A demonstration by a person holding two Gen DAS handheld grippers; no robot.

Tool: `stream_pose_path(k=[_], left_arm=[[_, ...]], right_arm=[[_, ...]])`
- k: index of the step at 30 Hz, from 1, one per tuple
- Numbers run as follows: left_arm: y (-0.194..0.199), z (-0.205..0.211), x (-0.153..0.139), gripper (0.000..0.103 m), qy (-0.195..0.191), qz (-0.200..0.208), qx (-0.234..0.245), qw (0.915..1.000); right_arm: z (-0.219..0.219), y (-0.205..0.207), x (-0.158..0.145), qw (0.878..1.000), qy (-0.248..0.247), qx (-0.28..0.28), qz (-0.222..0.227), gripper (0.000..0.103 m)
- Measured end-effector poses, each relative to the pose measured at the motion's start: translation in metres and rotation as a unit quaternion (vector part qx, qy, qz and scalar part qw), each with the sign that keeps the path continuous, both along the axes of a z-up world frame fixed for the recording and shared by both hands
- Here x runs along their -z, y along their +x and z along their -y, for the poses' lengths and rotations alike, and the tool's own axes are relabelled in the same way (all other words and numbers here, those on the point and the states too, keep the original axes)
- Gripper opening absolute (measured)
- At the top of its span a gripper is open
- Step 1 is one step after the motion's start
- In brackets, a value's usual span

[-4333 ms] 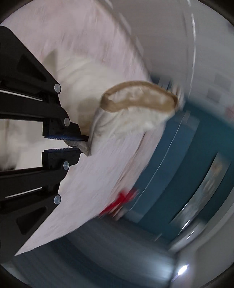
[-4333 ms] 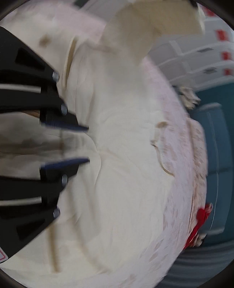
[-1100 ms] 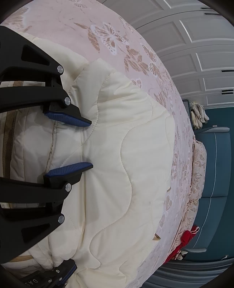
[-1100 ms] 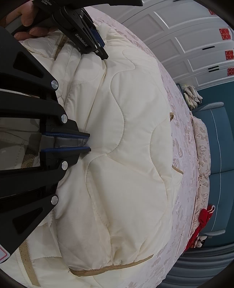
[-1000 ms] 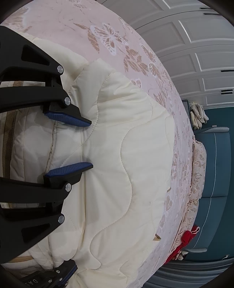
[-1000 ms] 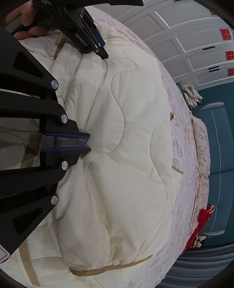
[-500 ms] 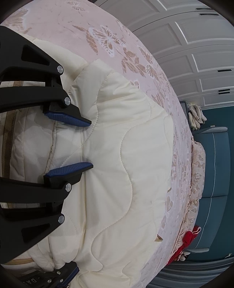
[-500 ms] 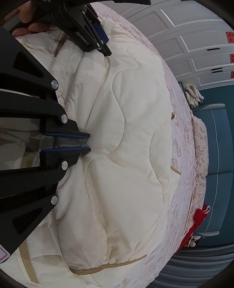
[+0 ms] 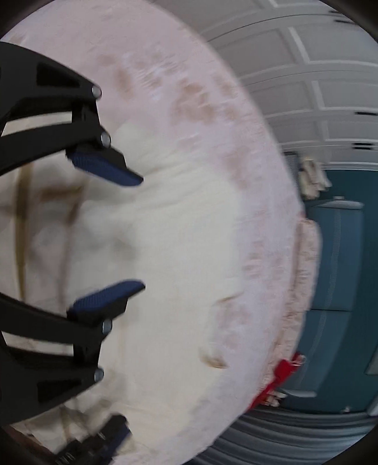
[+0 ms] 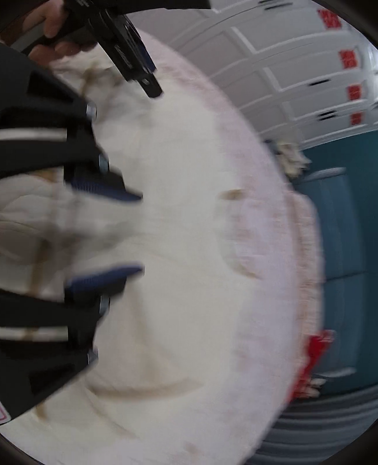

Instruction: Fold large clothes

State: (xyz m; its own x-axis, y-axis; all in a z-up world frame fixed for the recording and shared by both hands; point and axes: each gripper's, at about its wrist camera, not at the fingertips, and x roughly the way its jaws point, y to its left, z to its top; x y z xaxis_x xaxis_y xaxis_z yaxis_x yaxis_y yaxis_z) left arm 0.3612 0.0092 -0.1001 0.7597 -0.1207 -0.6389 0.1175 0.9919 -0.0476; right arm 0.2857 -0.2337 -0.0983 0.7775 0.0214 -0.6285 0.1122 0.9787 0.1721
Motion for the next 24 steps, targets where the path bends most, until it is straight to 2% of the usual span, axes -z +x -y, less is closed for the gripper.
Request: stream_pose_path(k=[2, 6, 8, 11, 15, 17, 19, 21, 24], left_arm=[[0.020, -0.005, -0.018, 0.073, 0.004, 0.008, -0.008, 0.9999], [0.104, -0.008, -0.029, 0.074, -0.030, -0.058, -0.029, 0.9975], [0.138, -0.005, -0.026, 0.074, -0.032, -0.073, -0.041, 0.9960], [0.176, 0.005, -0.014, 0.074, -0.023, -0.095, -0.048, 0.9941], [0.207, 0.019, 0.032, 0.072, 0.019, -0.140, -0.047, 0.9889], [0.209, 0.019, 0.052, 0.071, 0.042, -0.140, -0.054, 0.9878], [0.201, 0.017, 0.062, 0.072, 0.040, -0.121, -0.058, 0.9901], [0.195, 0.012, 0.066, 0.074, 0.027, -0.101, -0.063, 0.9925], [0.189, 0.005, 0.073, 0.078, 0.009, -0.094, -0.076, 0.9927]], right_arm=[[-0.003, 0.021, -0.022, 1.000, -0.012, -0.011, 0.012, 0.057], [-0.012, 0.107, -0.039, 0.998, 0.035, -0.047, -0.018, 0.057], [-0.021, 0.159, -0.029, 0.995, 0.053, -0.061, -0.055, 0.057], [-0.035, 0.221, -0.004, 0.992, 0.053, -0.058, -0.102, 0.057], [-0.054, 0.267, 0.034, 0.986, 0.061, -0.058, -0.146, 0.057], [-0.063, 0.280, 0.054, 0.981, 0.056, -0.069, -0.175, 0.048], [-0.068, 0.275, 0.060, 0.984, 0.038, -0.071, -0.157, 0.013], [-0.063, 0.266, 0.061, 0.988, 0.039, -0.059, -0.134, 0.006], [-0.052, 0.256, 0.075, 0.989, 0.064, -0.049, -0.124, 0.002]])
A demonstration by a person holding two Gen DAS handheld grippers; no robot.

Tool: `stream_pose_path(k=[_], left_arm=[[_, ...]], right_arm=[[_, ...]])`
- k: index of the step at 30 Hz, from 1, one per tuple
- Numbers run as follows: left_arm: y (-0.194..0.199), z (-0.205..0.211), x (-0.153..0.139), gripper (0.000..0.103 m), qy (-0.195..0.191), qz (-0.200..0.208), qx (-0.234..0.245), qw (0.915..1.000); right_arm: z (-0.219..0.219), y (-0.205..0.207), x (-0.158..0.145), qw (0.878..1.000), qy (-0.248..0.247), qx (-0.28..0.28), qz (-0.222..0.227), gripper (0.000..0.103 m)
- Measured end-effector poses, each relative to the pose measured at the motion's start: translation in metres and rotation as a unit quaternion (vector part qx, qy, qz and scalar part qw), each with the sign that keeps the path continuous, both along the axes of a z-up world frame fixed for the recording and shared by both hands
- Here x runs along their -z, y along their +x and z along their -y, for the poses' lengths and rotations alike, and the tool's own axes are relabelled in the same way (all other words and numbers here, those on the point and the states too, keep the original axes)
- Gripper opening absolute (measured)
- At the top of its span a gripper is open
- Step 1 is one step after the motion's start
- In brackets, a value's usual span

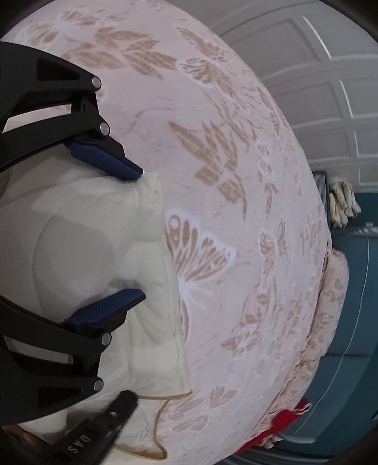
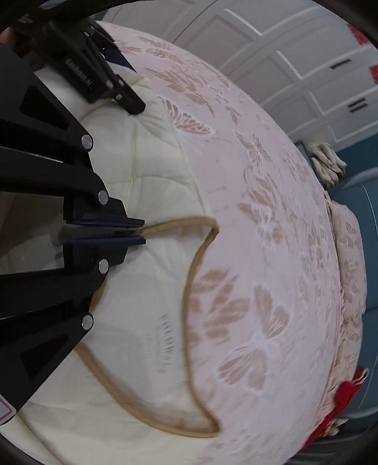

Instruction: Fold large clothes

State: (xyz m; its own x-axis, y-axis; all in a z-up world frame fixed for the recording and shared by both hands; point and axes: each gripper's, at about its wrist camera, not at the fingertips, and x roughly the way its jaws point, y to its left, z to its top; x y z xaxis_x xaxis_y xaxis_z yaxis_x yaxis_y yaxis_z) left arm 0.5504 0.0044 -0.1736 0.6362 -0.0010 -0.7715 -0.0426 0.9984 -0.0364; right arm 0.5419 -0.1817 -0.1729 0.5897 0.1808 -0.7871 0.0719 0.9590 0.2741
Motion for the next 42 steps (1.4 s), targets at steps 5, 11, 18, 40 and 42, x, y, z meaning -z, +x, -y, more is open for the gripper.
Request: stream_pose_path(k=[5, 11, 18, 40, 42], left_arm=[[0.003, 0.006, 0.003, 0.082, 0.023, -0.004, -0.003, 0.9997], [0.008, 0.014, -0.004, 0.084, 0.066, -0.022, -0.007, 0.9976], [-0.030, 0.061, -0.084, 0.090, -0.033, 0.031, 0.100, 0.9939], [-0.042, 0.243, 0.006, 0.072, 0.029, -0.012, 0.210, 0.9773], [-0.041, 0.244, 0.006, 0.073, 0.032, -0.008, 0.207, 0.9777]], right_arm=[[-0.011, 0.006, 0.004, 0.999, -0.043, 0.002, -0.001, 0.001], [0.007, -0.021, -0.033, 0.997, -0.062, 0.042, 0.032, 0.008], [0.141, -0.084, -0.076, 0.984, -0.068, 0.151, 0.063, 0.019], [0.202, -0.094, -0.002, 0.983, -0.044, 0.176, 0.016, 0.002], [0.201, -0.093, 0.000, 0.983, -0.047, 0.177, 0.019, 0.002]])
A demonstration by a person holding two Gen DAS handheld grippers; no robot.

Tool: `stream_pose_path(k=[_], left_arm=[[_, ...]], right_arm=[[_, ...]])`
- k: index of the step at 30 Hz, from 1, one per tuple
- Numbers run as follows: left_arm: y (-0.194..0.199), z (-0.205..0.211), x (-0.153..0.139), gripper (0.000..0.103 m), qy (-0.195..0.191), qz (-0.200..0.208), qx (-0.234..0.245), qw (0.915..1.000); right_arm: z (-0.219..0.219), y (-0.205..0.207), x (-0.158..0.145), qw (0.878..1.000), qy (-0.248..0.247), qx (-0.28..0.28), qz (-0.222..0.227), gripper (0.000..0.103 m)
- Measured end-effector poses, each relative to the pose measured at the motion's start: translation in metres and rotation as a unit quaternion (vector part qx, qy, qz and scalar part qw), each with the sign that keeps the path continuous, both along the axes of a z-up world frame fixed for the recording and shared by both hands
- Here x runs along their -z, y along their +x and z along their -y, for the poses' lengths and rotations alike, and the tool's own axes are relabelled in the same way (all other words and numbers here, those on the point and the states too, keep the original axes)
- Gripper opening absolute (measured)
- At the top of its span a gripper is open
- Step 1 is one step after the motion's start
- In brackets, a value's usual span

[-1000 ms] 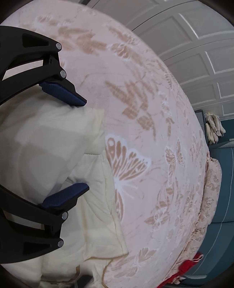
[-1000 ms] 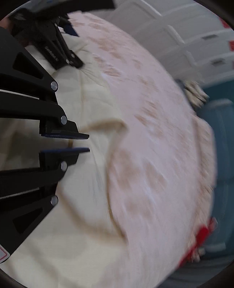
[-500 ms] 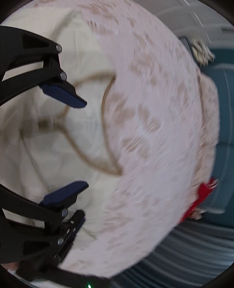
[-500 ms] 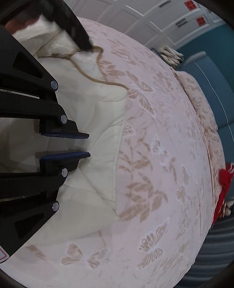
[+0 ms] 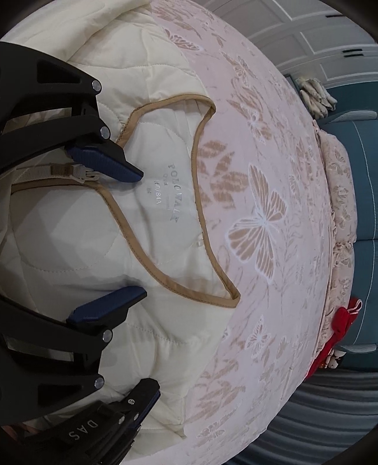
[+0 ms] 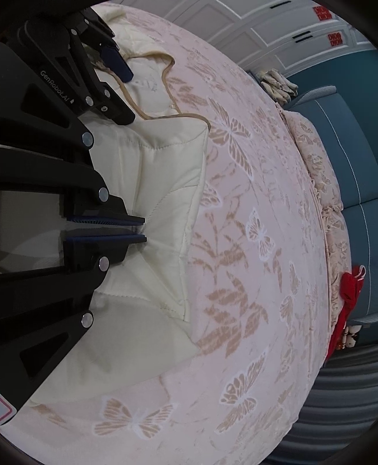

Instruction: Fold large clothes

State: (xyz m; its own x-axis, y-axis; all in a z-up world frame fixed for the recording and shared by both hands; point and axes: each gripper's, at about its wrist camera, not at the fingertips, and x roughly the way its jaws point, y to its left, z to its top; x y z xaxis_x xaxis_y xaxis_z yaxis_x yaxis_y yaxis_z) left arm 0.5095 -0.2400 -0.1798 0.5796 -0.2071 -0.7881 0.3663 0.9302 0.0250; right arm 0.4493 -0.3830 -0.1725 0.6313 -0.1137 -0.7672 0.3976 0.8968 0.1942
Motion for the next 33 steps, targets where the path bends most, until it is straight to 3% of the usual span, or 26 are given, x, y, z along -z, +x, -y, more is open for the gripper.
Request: stream_pose_path(k=[14, 24, 26, 27, 28, 29, 31, 33], left_arm=[[-0.003, 0.006, 0.005, 0.076, 0.016, 0.030, -0.009, 0.9994], [-0.006, 0.004, -0.003, 0.075, 0.011, 0.038, -0.011, 0.9992], [-0.007, -0.014, -0.024, 0.073, -0.025, 0.041, -0.025, 0.9985], [-0.007, -0.033, -0.043, 0.073, -0.051, 0.050, -0.042, 0.9966], [-0.004, -0.045, -0.055, 0.073, -0.068, 0.051, -0.049, 0.9952], [0.001, -0.059, -0.066, 0.073, -0.078, 0.049, -0.055, 0.9942], [0.020, -0.081, -0.080, 0.073, -0.055, 0.043, -0.069, 0.9952], [0.046, -0.096, -0.072, 0.073, -0.011, 0.017, -0.077, 0.9968]], right_arm=[[-0.006, 0.007, 0.004, 0.999, -0.032, 0.006, 0.000, 0.001], [-0.006, 0.009, 0.003, 1.000, -0.028, 0.005, -0.001, 0.001], [-0.001, 0.012, -0.006, 1.000, -0.014, 0.001, -0.013, 0.002], [-0.001, 0.012, -0.013, 1.000, -0.015, 0.001, -0.012, 0.008], [-0.003, 0.010, -0.026, 1.000, -0.021, 0.003, 0.000, 0.016], [-0.011, 0.005, -0.049, 0.999, -0.029, -0.002, 0.033, 0.016], [-0.033, 0.012, -0.074, 0.997, -0.027, -0.035, 0.064, 0.016], [-0.060, 0.034, -0.078, 0.994, -0.023, -0.096, 0.045, 0.016]])
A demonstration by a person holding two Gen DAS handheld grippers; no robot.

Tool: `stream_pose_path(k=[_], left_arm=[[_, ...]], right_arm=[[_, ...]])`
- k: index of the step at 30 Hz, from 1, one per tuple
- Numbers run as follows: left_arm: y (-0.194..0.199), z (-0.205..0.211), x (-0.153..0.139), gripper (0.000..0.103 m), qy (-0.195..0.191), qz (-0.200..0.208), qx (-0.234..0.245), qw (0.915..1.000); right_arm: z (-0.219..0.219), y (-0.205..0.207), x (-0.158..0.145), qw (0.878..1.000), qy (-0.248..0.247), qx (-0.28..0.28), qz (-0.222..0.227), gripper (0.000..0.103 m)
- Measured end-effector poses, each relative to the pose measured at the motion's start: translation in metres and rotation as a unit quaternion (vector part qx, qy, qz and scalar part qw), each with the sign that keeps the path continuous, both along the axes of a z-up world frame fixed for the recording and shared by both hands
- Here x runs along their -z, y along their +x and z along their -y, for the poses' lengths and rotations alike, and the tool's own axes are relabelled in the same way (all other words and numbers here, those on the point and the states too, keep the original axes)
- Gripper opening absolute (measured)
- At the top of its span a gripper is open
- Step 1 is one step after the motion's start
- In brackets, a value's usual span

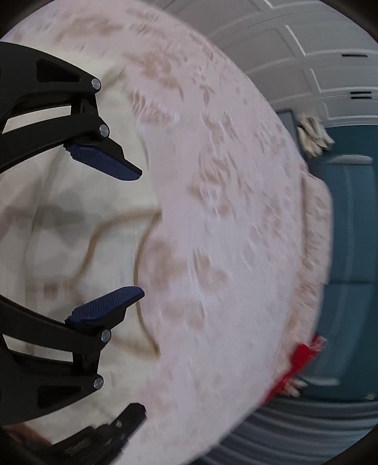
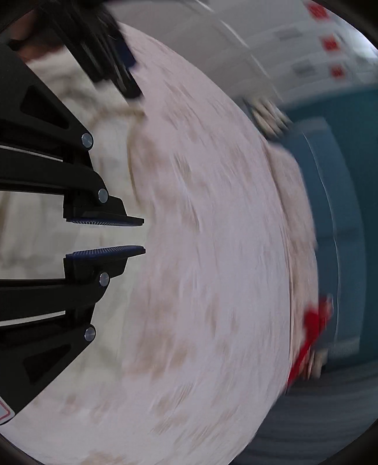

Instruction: Fold large clothes

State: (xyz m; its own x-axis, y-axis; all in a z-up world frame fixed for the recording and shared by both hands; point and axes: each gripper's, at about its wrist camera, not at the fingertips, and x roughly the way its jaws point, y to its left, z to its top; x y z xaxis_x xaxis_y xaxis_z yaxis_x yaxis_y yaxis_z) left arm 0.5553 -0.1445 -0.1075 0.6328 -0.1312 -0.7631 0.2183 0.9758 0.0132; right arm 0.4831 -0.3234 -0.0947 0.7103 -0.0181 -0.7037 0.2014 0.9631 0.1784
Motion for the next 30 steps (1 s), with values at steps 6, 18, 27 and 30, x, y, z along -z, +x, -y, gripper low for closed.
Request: stream_pose_path(k=[6, 18, 27, 30], left_arm=[[0.013, 0.001, 0.055, 0.072, 0.061, -0.045, 0.035, 0.9965], [0.008, -0.006, 0.078, 0.083, 0.077, 0.000, -0.032, 0.9965], [-0.015, -0.040, 0.042, 0.082, 0.027, 0.007, -0.069, 0.9973], [-0.070, -0.075, 0.008, 0.090, -0.006, 0.025, -0.056, 0.9981]], right_arm=[[-0.067, 0.049, 0.059, 0.989, -0.031, -0.100, -0.103, 0.016], [-0.044, 0.041, 0.088, 0.997, 0.027, -0.041, -0.066, 0.000], [-0.036, 0.007, 0.047, 0.999, 0.007, 0.002, -0.035, 0.020], [-0.023, -0.070, 0.010, 0.999, 0.044, -0.003, 0.008, 0.048]])
